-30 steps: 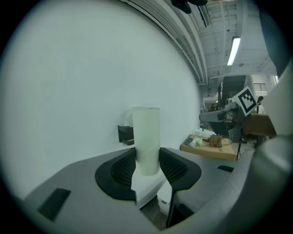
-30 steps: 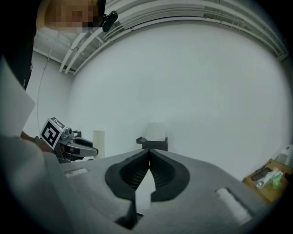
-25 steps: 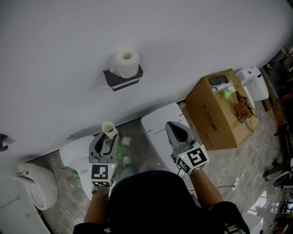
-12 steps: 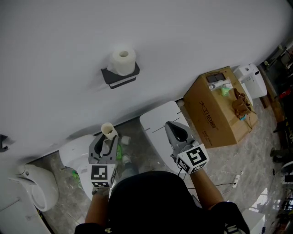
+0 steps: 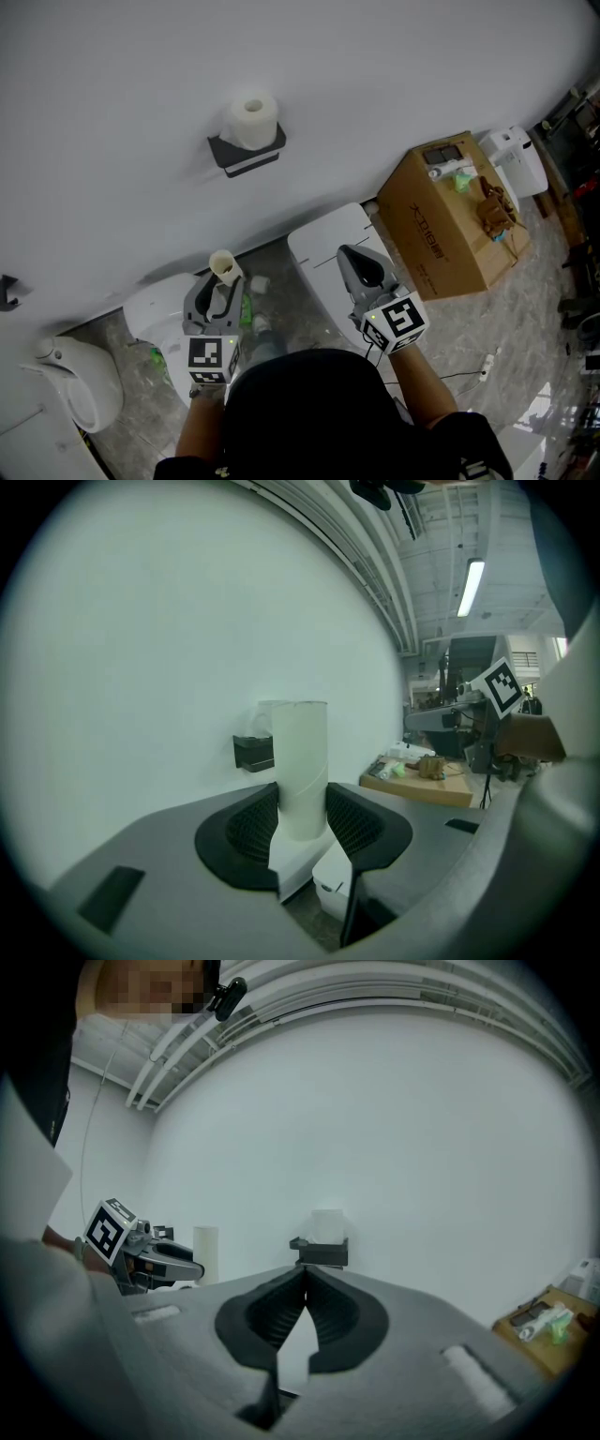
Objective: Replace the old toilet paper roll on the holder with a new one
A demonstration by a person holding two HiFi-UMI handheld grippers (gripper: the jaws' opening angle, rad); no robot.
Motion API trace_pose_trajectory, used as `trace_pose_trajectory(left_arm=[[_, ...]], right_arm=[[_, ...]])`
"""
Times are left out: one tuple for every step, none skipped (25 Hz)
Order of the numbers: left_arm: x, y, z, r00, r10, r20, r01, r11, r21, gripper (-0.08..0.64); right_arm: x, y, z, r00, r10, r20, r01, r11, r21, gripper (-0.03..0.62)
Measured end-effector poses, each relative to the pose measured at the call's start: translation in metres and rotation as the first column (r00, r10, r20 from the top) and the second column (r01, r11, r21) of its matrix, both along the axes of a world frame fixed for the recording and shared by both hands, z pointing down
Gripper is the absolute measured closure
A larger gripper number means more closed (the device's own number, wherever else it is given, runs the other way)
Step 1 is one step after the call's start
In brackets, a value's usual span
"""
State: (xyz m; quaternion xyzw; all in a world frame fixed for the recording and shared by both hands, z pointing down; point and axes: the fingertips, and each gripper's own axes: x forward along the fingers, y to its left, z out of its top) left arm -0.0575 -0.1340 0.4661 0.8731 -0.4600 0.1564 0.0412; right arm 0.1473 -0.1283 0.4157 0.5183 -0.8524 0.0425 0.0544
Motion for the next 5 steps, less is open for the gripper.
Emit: trace_pose_trajectory(left_arm=[[-0.0001,0.0006,0.0001,1.0,0.0,0.0,0.0,1.0,-0.001,0.387],[-0.0001,0.0012,0.0001,1.0,0.0,-0.001,0.0,1.0,-0.003,0.387],[-0.0001,0.0016,-0.0001,1.0,0.0,-0.001,0.0,1.0,-0.004,0.387],[-0.0001,0.0019,-0.0003,1.0,0.0,-0.002,0.0,1.0,-0.004,0.387],[-0.0002,0.0021,-0.0006,1.0,0.0,-0.002,0.0,1.0,-0.004,0.387]], right_arm=[[0.0001,0.0006,-0.0001,1.0,0.001,-0.001,-0.001,1.0,0.001,0.595],[0.0004,0.0011,-0.0001,1.0,0.002,-0.001,-0.002,1.0,0.002,0.595],[0.0007,0.0016,0.0002,1.0,0.003,-0.001,-0.003,1.0,0.002,0.595],[0.0009,0.002,0.0005,1.0,0.004,-0.001,-0.004,1.0,0.002,0.594],[0.0012,0.0024,0.0009,1.0,0.005,-0.001,-0.005,1.0,0.001,0.594]])
